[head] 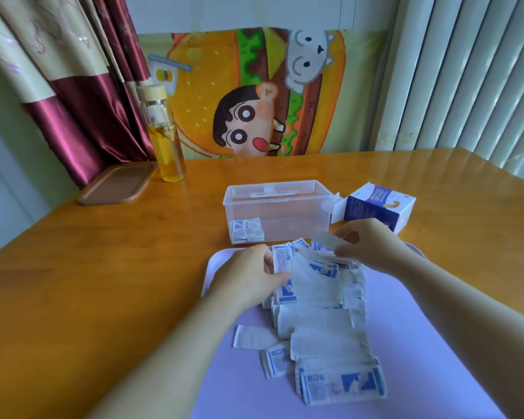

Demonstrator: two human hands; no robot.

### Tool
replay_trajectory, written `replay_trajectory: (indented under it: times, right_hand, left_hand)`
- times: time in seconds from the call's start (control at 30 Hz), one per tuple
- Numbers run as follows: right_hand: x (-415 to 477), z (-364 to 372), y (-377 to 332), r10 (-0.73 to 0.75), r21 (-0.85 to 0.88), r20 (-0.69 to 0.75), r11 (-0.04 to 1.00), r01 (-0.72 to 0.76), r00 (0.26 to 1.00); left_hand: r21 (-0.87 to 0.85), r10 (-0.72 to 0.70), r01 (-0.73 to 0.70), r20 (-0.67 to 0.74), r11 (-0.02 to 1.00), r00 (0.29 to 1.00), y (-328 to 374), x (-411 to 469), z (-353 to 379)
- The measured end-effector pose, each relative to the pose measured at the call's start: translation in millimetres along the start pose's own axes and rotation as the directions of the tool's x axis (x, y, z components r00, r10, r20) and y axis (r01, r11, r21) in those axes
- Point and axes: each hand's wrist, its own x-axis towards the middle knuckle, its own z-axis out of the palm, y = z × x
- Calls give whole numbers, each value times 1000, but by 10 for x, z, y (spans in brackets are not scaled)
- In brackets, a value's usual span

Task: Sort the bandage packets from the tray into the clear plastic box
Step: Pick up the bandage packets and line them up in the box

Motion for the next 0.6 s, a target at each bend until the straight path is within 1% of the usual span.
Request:
replay_trajectory:
  times: [0.07, 0.1, 0.13, 0.17, 0.23, 0.3, 0.4, 0.5, 0.53, 0.57, 0.6]
  right_hand:
    - [-65, -112, 43, 22, 127, -43, 992, -17, 999]
    - [-98, -141, 45, 8, 195, -68, 981, 6, 998]
    - [-136, -171, 33, -26, 246, -101, 968, 51, 995]
    - [-176, -192, 22, -88, 262, -150, 957, 125, 985]
    - [-248, -202, -19, -229, 194, -228, 942, 275, 946]
    - [-309, -179, -65, -310, 134, -257, 927, 351, 916]
    - [-366, -139, -125, -363, 203, -229, 890, 409, 903]
    - [-400, -99, -187, -388, 268, -189, 863, 428, 902]
    - [-400, -111, -190, -367, 269, -161, 877, 399, 916]
    - [-383, -128, -160, -333, 266, -116, 897, 353, 936]
    - [-366, -152, -130, -296, 259, -51, 919, 298, 954]
  left_hand:
    - [-45, 3, -4, -21, 999, 1000, 17, 12, 4]
    - [-94, -6, 3, -26, 996, 1000, -17, 21, -9]
    - [-167, -16, 11, -26, 986, 1000, -47, 29, -36]
    - [-249, -24, 20, -15, 968, 1000, -63, 31, -72]
    - [-374, -32, 30, 1, 927, 999, -106, 35, -149]
    - [-424, -14, 9, -7, 905, 1000, -141, 10, -218]
    - [-501, -39, 25, -17, 865, 999, -158, -39, -290]
    - [-655, -135, 127, 39, 745, 990, -163, -64, -342]
    - [-675, -174, 163, 51, 720, 983, -183, -73, -369]
    - [-665, -202, 191, 61, 722, 977, -225, -84, -394]
    - [-628, -222, 218, 74, 747, 972, -281, -111, -430]
